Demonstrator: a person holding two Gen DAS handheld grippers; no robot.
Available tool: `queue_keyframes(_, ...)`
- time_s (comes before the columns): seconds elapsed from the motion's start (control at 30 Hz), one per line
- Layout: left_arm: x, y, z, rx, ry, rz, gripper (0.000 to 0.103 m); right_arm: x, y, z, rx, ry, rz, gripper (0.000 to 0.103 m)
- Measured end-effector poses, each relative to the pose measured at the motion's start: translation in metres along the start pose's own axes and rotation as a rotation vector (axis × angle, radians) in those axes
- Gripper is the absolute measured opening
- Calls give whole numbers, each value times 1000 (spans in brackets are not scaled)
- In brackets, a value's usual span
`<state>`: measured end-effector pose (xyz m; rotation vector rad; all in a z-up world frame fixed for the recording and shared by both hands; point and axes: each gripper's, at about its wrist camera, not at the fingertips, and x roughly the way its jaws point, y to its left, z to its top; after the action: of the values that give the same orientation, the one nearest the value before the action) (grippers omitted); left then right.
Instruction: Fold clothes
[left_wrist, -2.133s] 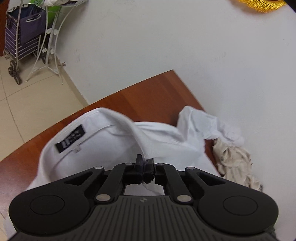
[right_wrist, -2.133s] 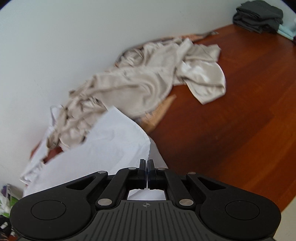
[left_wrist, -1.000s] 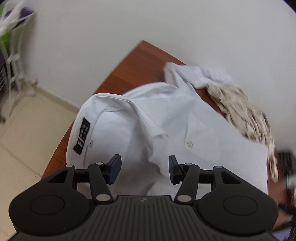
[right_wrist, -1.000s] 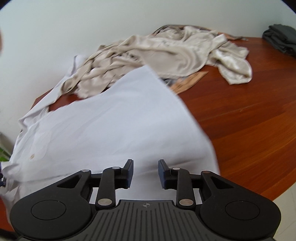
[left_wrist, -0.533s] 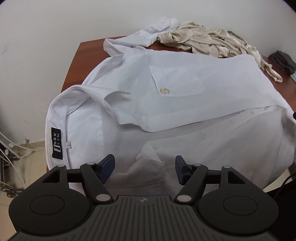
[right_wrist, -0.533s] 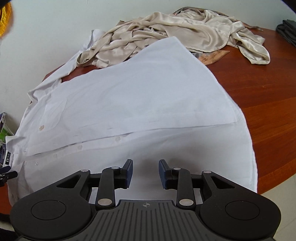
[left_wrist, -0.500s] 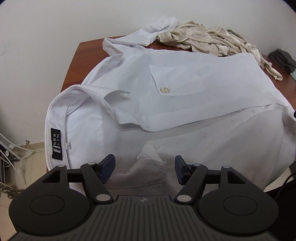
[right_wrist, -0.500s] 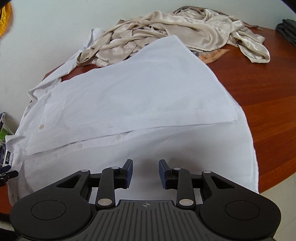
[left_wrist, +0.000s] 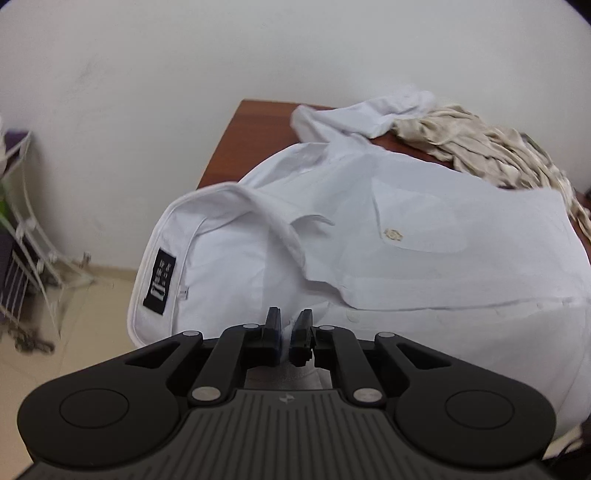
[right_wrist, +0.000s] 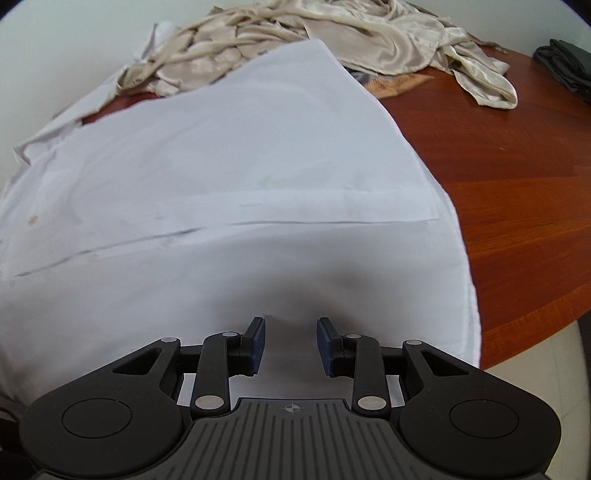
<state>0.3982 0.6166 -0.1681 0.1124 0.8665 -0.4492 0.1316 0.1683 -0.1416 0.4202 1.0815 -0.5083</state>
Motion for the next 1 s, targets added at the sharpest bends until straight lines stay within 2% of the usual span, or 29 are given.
queue_keyframes(0.1, 16, 9, 7, -82, 49, 32, 18, 2, -2, -1, -2, 6, -9, 33)
queue_keyframes(0.17, 29, 14, 8, -118, 77, 78, 18, -2, -2, 3, -5, -6, -1, 33)
queue_keyframes(0.33, 33, 29, 13, -208, 65, 72, 21, -14, -2, 11, -13, -36, 18, 34)
queue_keyframes(0.43, 21, 36, 14, -260, 29, 48, 40, -21, -2, 16, -17, -54, 29, 41)
queue_keyframes(0.53, 3, 41, 15, -300, -16, 31, 43, -28, -2, 21, -22, -72, 40, 42)
queue_keyframes(0.6, -10, 45, 17, -319, -46, 17, 52, -32, -2, 25, -25, -84, 48, 45)
queue_keyframes(0.7, -31, 51, 21, -326, -104, -3, 63, -41, 6, 31, -33, -111, 59, 49)
queue_keyframes(0.83, -53, 59, 20, -316, -146, -27, 68, -57, 15, 32, -56, -179, 91, 49)
queue_keyframes(0.93, -68, 66, 10, -273, -155, -34, 71, -72, 28, 28, -81, -251, 125, 50)
queue_keyframes(1.0, -79, 70, 1, -241, -157, -38, 73, -84, 39, 21, -103, -308, 152, 55)
